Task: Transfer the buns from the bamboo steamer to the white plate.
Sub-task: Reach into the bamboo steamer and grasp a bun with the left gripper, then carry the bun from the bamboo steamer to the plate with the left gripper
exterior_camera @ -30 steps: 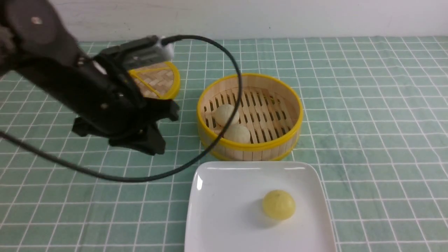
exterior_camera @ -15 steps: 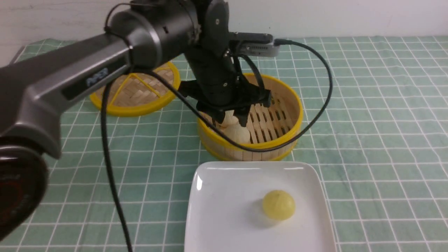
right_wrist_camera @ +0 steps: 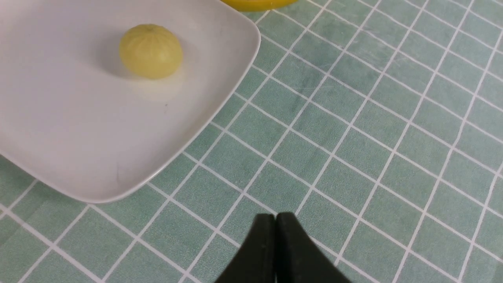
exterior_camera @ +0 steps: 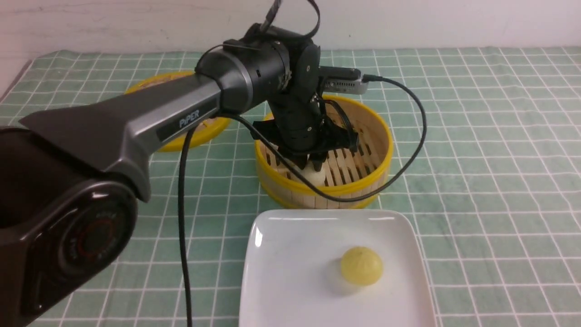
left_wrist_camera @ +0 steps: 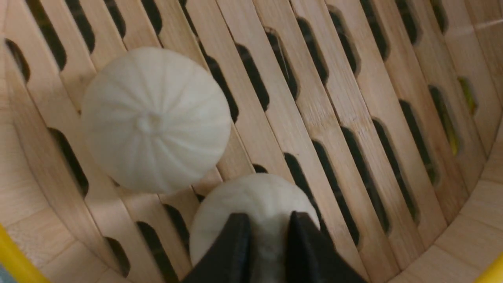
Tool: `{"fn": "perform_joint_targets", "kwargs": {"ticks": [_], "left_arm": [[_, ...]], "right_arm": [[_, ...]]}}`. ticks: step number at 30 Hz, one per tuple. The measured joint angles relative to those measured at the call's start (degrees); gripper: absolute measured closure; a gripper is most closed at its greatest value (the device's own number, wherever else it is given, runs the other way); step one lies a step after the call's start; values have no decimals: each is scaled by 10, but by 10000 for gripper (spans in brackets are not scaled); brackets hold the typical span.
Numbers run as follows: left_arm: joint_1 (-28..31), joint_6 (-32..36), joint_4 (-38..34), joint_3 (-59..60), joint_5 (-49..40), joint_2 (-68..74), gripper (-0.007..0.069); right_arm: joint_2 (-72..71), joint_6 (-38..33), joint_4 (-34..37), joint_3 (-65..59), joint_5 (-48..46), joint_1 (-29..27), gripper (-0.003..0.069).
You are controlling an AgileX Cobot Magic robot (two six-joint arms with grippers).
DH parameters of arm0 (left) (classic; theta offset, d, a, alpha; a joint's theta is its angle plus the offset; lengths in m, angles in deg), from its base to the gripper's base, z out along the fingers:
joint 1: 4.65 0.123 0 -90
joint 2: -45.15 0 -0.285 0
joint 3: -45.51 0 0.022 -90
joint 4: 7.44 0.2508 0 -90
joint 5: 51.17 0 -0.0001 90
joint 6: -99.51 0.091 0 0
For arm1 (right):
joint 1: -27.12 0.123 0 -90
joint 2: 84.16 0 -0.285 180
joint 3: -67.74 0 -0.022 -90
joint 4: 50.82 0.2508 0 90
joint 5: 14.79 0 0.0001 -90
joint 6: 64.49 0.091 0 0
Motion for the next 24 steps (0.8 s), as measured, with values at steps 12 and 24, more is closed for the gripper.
{"fn": "perform_joint_targets", "kwargs": {"ticks": [12, 24], "left_arm": [[0, 34, 39, -134, -137, -106, 599], [0, 65, -15, 40, -175, -294, 599]], "right_arm": [[0, 0, -1, 0, 0, 0, 628], [0, 0, -1, 0, 2, 0, 626]]}}
